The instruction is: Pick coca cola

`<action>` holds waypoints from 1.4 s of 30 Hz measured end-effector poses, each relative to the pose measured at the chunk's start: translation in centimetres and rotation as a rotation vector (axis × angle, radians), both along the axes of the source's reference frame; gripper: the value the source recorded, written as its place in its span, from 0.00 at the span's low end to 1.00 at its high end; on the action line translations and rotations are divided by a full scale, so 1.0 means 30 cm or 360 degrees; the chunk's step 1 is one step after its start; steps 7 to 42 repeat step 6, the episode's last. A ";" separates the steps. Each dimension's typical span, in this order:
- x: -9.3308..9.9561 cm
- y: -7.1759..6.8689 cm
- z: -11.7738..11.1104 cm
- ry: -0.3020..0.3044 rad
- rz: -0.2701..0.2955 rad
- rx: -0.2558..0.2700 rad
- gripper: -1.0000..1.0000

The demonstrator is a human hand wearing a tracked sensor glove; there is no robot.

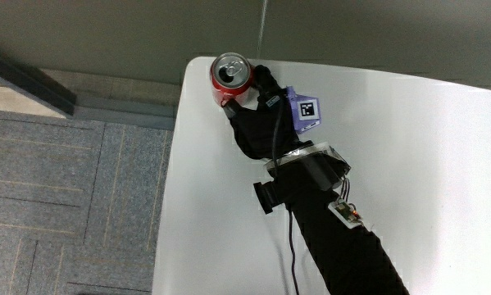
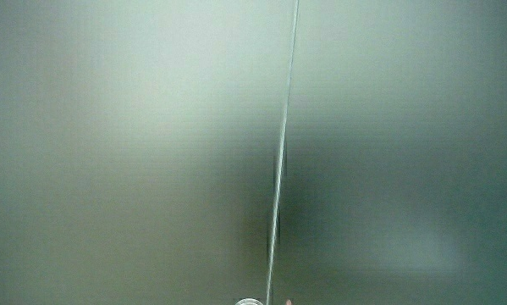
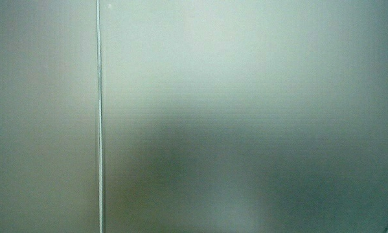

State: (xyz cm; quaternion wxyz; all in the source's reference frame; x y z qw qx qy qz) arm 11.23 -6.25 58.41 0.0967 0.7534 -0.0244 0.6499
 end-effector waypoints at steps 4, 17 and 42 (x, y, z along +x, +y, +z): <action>0.017 0.007 -0.034 -0.0165 0.0008 0.0054 1.00; 0.035 0.012 -0.050 -0.0104 0.0019 0.0067 1.00; 0.035 0.012 -0.050 -0.0104 0.0019 0.0067 1.00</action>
